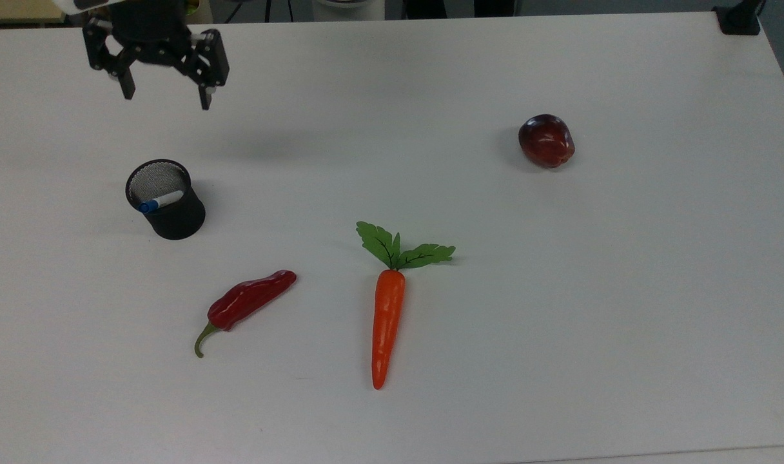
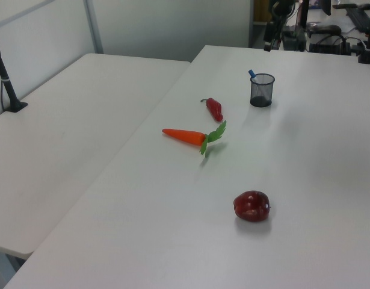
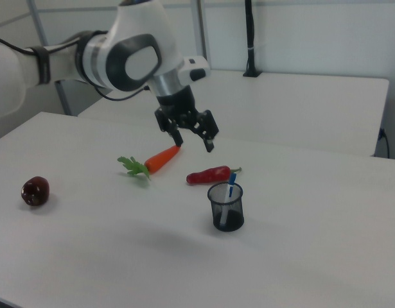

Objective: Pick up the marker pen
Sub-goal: 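Move the gripper over the black mesh cup and lower onto the marker, then close the gripper on the marker and lift it out of the cup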

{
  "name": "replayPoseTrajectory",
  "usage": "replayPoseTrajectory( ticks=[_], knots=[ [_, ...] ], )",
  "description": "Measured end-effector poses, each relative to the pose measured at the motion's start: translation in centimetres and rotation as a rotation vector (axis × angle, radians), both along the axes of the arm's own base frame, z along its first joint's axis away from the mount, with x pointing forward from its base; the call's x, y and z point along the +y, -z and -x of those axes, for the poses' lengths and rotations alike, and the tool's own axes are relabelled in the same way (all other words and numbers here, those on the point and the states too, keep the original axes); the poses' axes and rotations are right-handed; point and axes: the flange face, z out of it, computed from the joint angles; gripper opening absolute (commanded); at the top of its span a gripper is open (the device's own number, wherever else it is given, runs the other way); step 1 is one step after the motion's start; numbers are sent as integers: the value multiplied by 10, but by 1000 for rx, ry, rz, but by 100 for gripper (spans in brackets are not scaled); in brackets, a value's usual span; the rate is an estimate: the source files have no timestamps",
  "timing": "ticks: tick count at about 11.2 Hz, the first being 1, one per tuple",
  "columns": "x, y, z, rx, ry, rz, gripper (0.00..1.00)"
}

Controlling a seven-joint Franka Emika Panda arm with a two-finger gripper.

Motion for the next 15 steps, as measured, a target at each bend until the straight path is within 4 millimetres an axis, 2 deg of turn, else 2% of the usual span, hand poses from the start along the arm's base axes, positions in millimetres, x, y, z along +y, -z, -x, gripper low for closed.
replayPoseTrajectory(
  ticks=[4, 7, 8, 12, 15],
  knots=[
    [-35, 54, -29, -76, 44, -2, 67],
    [-39, 96, -47, -104, 39, 9, 45],
    [-40, 106, -51, -106, 37, 11, 42],
    [-40, 127, -58, -115, 33, 16, 22],
    [-40, 130, -58, -111, 33, 15, 9]
  ],
)
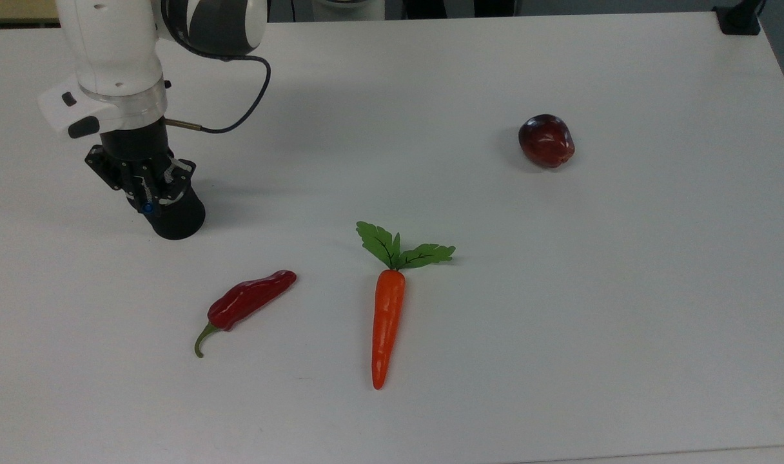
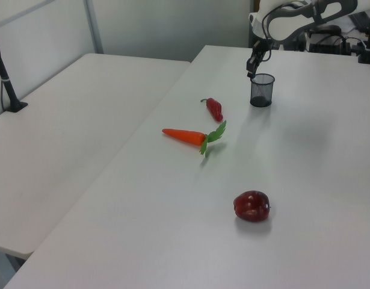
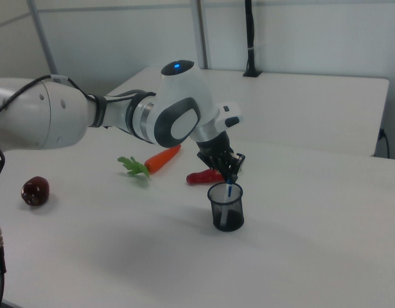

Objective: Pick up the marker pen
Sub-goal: 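Close the gripper on the marker and lift it out of the cup, then carry the held marker across the table toward the apple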

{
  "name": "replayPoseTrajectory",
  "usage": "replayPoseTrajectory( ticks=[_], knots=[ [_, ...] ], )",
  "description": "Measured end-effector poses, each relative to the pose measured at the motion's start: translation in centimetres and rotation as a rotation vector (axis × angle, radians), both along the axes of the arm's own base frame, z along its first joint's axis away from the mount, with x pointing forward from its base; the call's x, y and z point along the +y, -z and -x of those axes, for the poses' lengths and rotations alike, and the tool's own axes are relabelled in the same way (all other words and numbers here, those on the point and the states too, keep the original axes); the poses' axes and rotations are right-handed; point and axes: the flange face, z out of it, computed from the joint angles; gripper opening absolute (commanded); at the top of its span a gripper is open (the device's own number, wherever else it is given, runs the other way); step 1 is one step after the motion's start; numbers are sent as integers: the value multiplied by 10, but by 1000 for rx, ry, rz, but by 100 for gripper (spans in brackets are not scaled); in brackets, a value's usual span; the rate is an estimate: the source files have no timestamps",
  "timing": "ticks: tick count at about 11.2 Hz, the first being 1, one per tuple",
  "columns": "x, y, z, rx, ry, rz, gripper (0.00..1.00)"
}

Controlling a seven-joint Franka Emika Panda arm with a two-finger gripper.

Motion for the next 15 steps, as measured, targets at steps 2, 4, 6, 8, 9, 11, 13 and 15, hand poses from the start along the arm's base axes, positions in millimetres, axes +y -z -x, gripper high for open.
replayPoseTrajectory(
  ticks=[2, 4, 6, 8, 9, 11, 13, 15],
  knots=[
    [0, -2, -1, -4, 0, 1, 7],
    [0, -7, -2, -12, 0, 3, 7],
    [-2, -23, -2, -38, 2, 7, 7],
    [-10, -51, 3, -80, 14, 15, 7],
    [-15, -69, 8, -104, 22, 19, 7],
    [-17, -107, 18, -156, 29, 26, 7],
    [-13, -140, 28, -188, 26, 29, 7],
    [11, -153, 32, -170, 25, -3, 7]
  ],
)
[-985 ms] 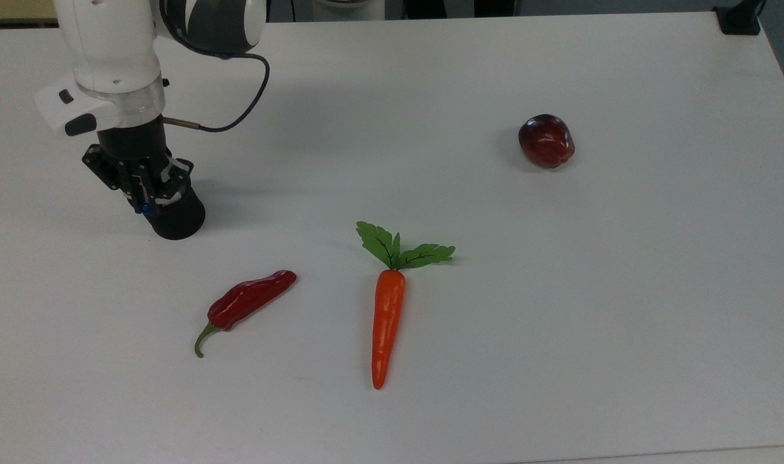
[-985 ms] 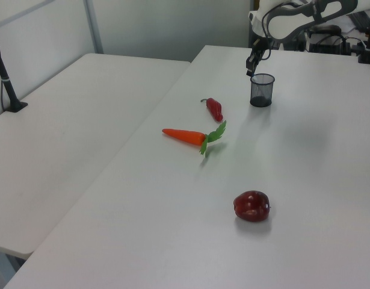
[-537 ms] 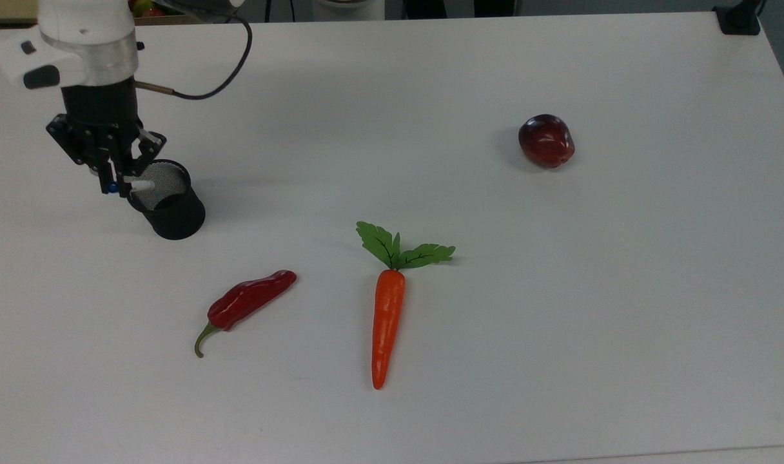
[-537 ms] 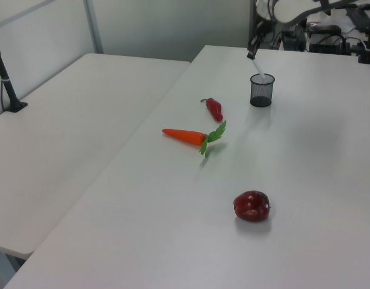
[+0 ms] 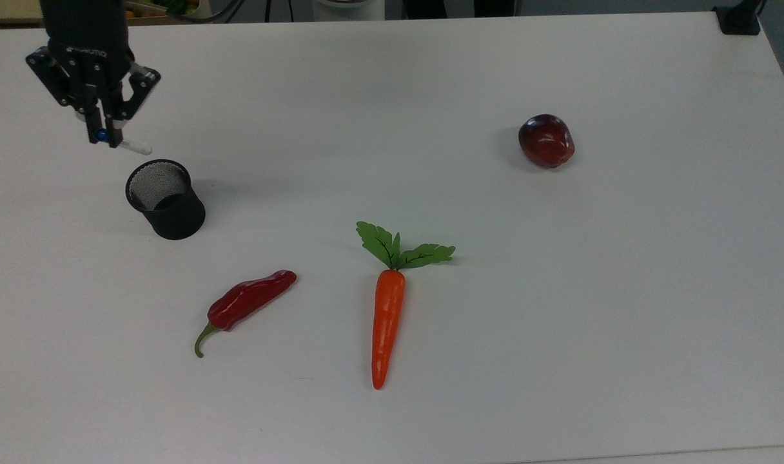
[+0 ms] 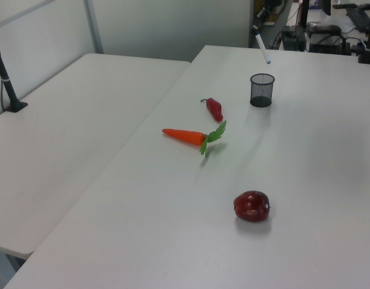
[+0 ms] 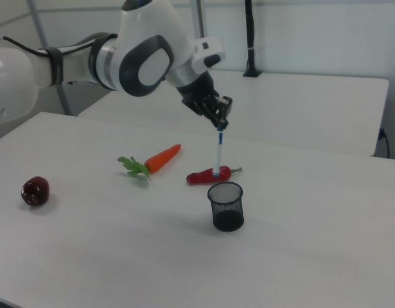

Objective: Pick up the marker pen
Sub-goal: 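Carry the held marker across the table toward the apple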

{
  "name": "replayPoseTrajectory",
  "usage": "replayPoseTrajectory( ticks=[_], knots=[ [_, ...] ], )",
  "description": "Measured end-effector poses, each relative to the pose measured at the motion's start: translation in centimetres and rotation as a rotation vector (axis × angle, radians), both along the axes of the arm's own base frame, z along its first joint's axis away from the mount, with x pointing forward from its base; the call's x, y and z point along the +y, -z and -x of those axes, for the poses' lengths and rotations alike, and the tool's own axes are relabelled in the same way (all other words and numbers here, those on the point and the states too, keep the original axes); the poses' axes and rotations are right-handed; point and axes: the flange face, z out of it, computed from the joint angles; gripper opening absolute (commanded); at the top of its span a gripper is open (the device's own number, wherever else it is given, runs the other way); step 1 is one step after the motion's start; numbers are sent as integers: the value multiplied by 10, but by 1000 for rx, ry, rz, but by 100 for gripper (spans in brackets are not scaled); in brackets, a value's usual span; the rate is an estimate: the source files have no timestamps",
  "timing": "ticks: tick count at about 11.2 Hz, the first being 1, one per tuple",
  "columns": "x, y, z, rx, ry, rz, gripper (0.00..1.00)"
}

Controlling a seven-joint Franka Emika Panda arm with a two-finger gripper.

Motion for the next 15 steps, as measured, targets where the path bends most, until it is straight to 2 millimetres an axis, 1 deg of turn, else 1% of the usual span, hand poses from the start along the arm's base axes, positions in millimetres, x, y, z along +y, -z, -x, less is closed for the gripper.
replayPoseTrajectory(
  ticks=[1, 2, 3, 4, 5, 6, 8, 9, 10, 11, 13, 15],
  knots=[
    [24, 0, -1, 28, -11, -21, 7],
    [54, 5, -2, 73, -25, -43, 7],
    [91, 12, -3, 124, -41, -65, 7],
    [124, 19, -1, 173, -56, -78, 8],
    [164, 28, 4, 241, -81, -86, 8],
    [187, 35, 10, 298, -101, -86, 8],
    [224, 57, 26, 427, -148, -73, 8],
    [241, 71, 33, 470, -170, -68, 8],
    [253, 87, 39, 504, -186, -62, 8],
    [260, 102, 43, 535, -193, -62, 8],
    [265, 136, 42, 590, -191, -71, 8],
    [267, 165, 31, 581, -192, -69, 10]
  ],
)
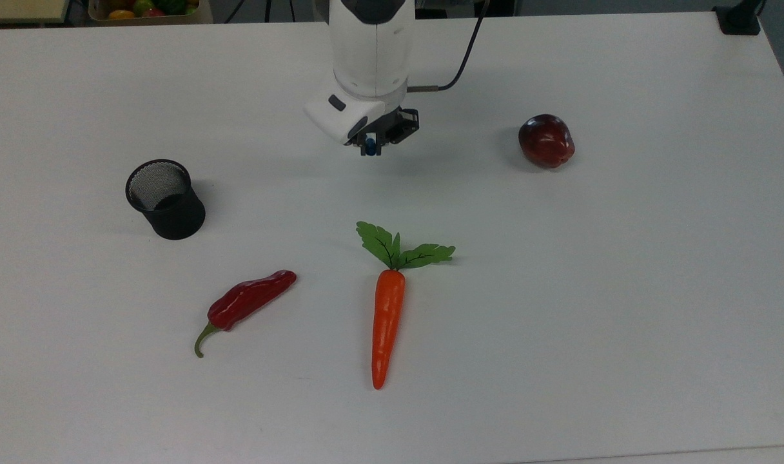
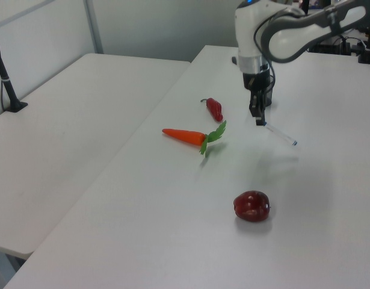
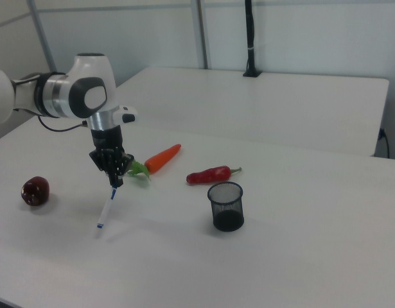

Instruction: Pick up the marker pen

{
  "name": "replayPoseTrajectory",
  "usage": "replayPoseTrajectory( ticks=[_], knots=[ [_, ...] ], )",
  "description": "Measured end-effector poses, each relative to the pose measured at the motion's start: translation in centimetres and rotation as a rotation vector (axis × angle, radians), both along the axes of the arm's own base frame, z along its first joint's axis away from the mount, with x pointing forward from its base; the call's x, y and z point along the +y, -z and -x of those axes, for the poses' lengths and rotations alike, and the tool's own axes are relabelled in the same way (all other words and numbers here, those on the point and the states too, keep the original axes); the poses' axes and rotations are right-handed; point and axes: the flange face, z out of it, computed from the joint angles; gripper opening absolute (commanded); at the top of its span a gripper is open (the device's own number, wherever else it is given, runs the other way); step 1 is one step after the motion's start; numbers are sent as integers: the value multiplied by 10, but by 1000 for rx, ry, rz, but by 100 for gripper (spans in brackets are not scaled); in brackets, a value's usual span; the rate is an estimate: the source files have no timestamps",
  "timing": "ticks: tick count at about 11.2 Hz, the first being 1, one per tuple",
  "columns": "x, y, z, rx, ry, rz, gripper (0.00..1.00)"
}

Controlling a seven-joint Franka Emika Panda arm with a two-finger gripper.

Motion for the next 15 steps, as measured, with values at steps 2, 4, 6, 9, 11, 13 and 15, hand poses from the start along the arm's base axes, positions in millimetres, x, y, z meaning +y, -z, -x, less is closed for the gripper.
replayPoseTrajectory(
  ticks=[2, 4, 6, 9, 11, 13, 15],
  knots=[
    [1, 27, -10, -15, 0, 0, 25],
    [-1, 40, -15, -23, 5, 1, 94],
    [-5, 36, -19, -33, 11, 0, 100],
    [-6, 15, -24, -72, 14, -7, 100],
    [-8, -17, -21, -98, 10, -3, 100],
    [-17, -63, -7, -111, 10, 12, 100],
    [-39, -112, 12, -123, 29, 38, 100]
  ],
)
